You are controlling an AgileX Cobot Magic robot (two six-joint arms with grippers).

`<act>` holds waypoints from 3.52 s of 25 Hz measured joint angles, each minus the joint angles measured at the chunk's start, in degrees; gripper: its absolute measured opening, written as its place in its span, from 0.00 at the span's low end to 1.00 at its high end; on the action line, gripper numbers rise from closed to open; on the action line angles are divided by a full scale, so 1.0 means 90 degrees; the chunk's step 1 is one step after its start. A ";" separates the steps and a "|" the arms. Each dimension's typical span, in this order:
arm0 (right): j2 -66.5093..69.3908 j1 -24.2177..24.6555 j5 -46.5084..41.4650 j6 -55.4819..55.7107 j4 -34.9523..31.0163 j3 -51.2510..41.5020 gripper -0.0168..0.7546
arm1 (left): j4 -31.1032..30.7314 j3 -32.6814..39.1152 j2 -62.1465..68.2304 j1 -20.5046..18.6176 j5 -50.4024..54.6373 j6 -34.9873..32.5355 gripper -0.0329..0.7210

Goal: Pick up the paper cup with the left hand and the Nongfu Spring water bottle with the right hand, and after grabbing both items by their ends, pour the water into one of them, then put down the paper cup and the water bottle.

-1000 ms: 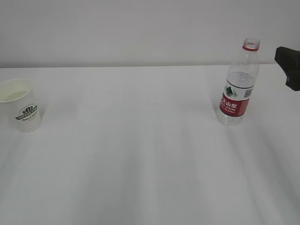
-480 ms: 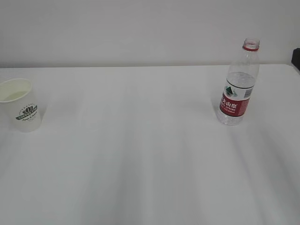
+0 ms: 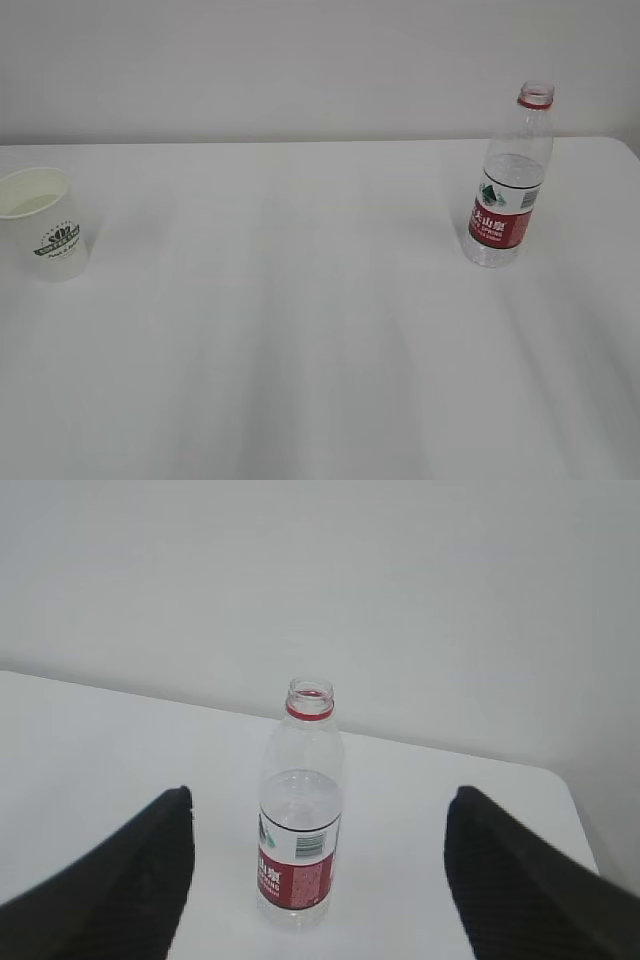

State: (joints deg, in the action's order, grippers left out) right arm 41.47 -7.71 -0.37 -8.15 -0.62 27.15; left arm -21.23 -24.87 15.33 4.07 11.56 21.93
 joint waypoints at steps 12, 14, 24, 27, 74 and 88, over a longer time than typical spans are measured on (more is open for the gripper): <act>-0.1028 0.0000 -0.1288 -0.0010 0.0000 0.0000 0.79 | 0.0005 -0.0765 -0.0129 0.0795 0.1547 -0.0083 0.75; -0.1185 0.0000 -0.1462 -0.0010 0.0000 -0.0005 0.79 | 0.0036 -0.0920 -0.0139 0.0795 0.1899 -0.0187 0.75; -0.1965 0.0000 -0.2407 -0.0010 0.0154 -0.0015 0.79 | 0.1077 -0.1345 -0.0263 0.0806 0.3231 -0.1332 0.75; -0.2216 0.0000 -0.2626 -0.0010 0.0218 -0.0015 0.79 | 0.1363 -0.1402 -0.0289 0.0806 0.3610 -0.1512 0.75; -0.3889 0.0000 -0.6958 -0.0010 0.0251 0.0252 0.79 | 0.2313 -0.0607 -0.0468 0.0806 0.5662 -0.1832 0.66; -0.4242 0.0000 -0.7127 0.0085 0.0239 0.0174 0.79 | 0.2359 -0.0607 -0.0481 0.0806 0.5662 -0.1846 0.65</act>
State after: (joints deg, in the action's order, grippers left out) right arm 3.30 -7.71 -64.51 -7.38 1.53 28.72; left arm 0.00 -30.33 11.00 11.33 62.51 5.31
